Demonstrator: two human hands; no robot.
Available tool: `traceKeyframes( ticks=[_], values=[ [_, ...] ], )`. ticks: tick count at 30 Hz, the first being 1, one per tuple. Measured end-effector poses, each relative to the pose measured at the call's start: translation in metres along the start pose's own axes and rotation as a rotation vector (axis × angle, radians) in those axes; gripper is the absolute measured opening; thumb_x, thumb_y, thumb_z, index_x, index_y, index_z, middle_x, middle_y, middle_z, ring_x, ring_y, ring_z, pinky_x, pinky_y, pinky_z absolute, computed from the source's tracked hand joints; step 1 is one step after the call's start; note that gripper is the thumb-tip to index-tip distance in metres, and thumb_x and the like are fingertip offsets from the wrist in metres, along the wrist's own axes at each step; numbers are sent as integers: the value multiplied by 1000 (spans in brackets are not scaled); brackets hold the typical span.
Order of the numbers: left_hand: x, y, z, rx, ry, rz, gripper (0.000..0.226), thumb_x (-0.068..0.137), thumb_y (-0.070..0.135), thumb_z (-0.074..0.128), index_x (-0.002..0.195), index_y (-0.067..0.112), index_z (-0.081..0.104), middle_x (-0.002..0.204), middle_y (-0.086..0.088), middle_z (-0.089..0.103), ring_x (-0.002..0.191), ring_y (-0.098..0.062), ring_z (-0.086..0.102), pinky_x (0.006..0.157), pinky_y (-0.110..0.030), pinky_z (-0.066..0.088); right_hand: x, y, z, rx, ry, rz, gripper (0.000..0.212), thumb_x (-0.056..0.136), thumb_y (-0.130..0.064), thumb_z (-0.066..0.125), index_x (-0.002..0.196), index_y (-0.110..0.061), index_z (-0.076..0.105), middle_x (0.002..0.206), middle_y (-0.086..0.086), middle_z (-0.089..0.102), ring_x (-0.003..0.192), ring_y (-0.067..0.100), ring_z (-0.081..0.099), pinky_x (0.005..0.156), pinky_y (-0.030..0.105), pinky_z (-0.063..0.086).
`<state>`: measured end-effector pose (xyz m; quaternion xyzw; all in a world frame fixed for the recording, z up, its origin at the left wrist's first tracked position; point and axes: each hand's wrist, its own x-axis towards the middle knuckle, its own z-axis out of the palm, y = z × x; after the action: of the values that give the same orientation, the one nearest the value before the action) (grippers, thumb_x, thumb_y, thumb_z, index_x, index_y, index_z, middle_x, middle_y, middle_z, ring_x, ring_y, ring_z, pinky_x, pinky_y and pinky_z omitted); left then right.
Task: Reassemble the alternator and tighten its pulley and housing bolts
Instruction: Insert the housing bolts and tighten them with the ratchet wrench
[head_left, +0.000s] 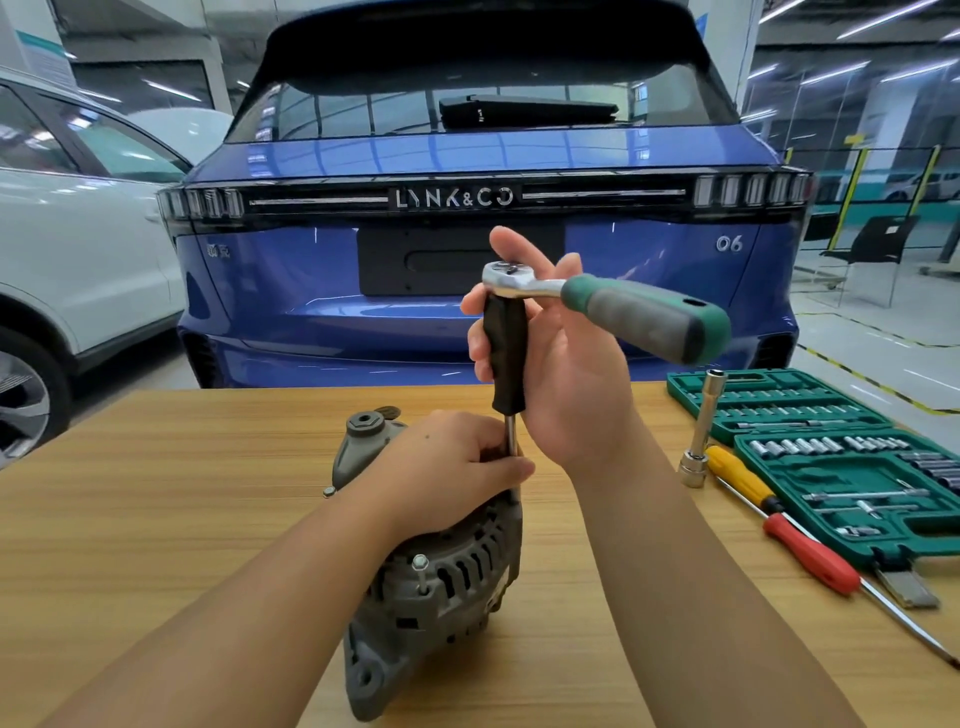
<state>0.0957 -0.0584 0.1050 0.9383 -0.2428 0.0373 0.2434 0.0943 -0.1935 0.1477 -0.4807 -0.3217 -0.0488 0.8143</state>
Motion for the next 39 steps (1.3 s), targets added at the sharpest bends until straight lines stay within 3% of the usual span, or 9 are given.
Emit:
traceKeyframes(
  ticks=[7,9,13,18,25,29,35,37,39],
  values=[
    [-3,4,-1,6,-65,47,32,98,54,51,105,31,72,94,10,73,87,-8,66,84,-41,57,-3,0,9,-283,394,-72,20,86,-27,76,84,-9,67,60,-5,46,53,9,38,48,23,36],
    [-2,4,-1,18,-61,51,29,99,54,51,102,33,71,92,10,71,85,-7,65,82,-40,57,-4,-3,7,-216,354,-23,12,88,-25,74,86,-15,69,61,-5,49,52,9,40,50,23,38],
    [-1,1,-1,-23,-40,40,23,99,51,55,95,34,69,86,11,70,80,-4,65,80,-39,58,-8,-5,7,-206,158,-101,35,94,-9,66,126,-22,57,76,0,63,60,12,50,61,25,47],
    [-3,1,0,-49,2,36,24,99,48,58,100,30,74,92,10,73,83,-6,66,82,-41,57,-7,12,16,-303,173,-335,49,93,5,59,120,-35,62,81,-2,59,63,11,48,58,24,47],
    [-1,-2,2,-50,-8,15,20,98,51,60,93,35,69,84,13,70,76,0,64,70,-28,52,-8,7,7,-55,62,-176,42,85,-27,48,122,-28,66,77,-5,64,66,16,52,62,33,41],
    [0,0,1,-38,-20,11,22,99,54,57,98,36,70,88,13,71,82,-3,65,80,-38,58,-9,0,11,-179,169,-142,47,83,-46,66,123,-22,60,73,-7,59,62,11,50,59,28,45],
    [0,2,1,25,-56,36,26,100,55,52,98,35,69,89,11,69,83,-6,64,81,-41,58,-7,-10,8,-288,397,-36,18,92,-28,72,79,-16,65,61,-3,51,51,11,41,50,26,39],
    [1,1,0,5,-45,25,25,99,56,54,93,36,67,85,12,69,79,-3,63,78,-38,58,-7,-11,7,-232,263,-32,4,96,-23,68,96,-20,64,70,0,60,55,12,47,56,27,44],
    [0,-1,0,-40,-44,11,24,98,55,55,93,36,69,86,12,71,78,-3,65,78,-37,58,-8,-6,11,-265,184,-125,27,96,-11,65,119,-24,58,80,7,62,58,13,50,59,26,47]
  ],
)
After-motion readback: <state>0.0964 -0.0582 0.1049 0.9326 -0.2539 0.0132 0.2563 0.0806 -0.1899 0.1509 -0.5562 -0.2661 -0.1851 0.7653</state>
